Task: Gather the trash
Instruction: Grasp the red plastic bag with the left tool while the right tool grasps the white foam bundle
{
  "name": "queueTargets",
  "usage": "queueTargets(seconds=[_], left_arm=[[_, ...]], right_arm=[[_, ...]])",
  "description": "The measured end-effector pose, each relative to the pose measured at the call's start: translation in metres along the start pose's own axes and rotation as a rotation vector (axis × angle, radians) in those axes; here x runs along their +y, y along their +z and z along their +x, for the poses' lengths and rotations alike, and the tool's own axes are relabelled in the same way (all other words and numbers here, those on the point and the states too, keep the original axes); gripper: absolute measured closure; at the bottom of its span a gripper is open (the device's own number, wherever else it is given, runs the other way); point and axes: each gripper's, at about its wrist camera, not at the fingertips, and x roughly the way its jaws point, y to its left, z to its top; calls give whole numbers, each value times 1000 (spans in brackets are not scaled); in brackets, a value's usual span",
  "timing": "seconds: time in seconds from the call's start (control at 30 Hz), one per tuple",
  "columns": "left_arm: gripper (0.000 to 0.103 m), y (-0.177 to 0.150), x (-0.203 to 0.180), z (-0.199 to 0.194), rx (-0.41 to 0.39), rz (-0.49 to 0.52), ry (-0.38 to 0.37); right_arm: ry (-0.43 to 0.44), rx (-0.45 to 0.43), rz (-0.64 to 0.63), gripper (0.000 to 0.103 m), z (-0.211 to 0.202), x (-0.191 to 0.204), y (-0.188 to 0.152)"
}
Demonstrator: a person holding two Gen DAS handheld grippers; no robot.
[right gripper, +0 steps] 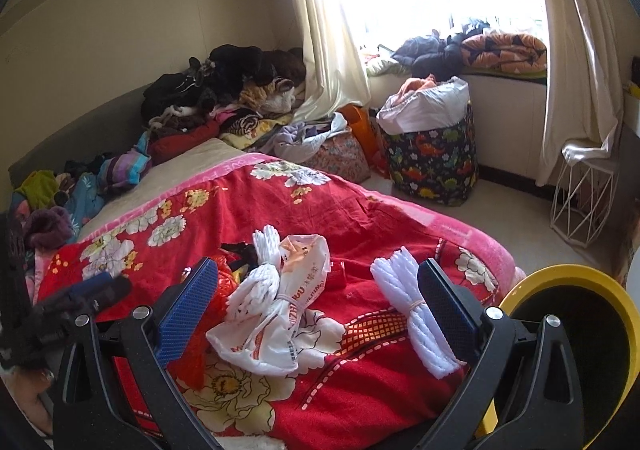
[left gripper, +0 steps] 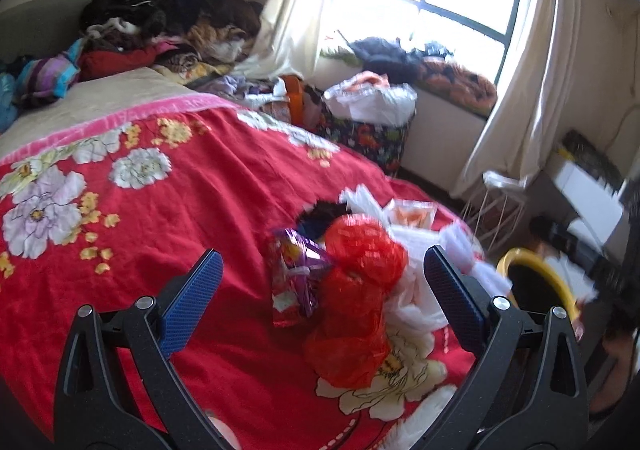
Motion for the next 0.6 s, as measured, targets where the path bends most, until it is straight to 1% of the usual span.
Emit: queueTargets(seconds=[0.1,0.2,0.33,0.4,0.47,0.53,0.6], left_arm=[[10,-9,-9,13,37,52,-15],[11,-17,-15,25,71,89,-16],[22,-25,-15,36,109,92,-42],[27,-27,-15,39,123,90,-52],[34,-29,-17,42,132,89,-58],[38,-30,-17,46,141,84,-63],[40,-30,-16,49,148,79,-68]], right_arm=[[27,41,10,6,13,-2,3],[54,111,-13,6,30,2,3],[75,177,-12,7,50,8,0],[96,209,13,11,60,9,-1],[111,231,25,23,68,11,-2],[123,256,37,29,78,14,-3],[134,281,48,32,86,15,-5]])
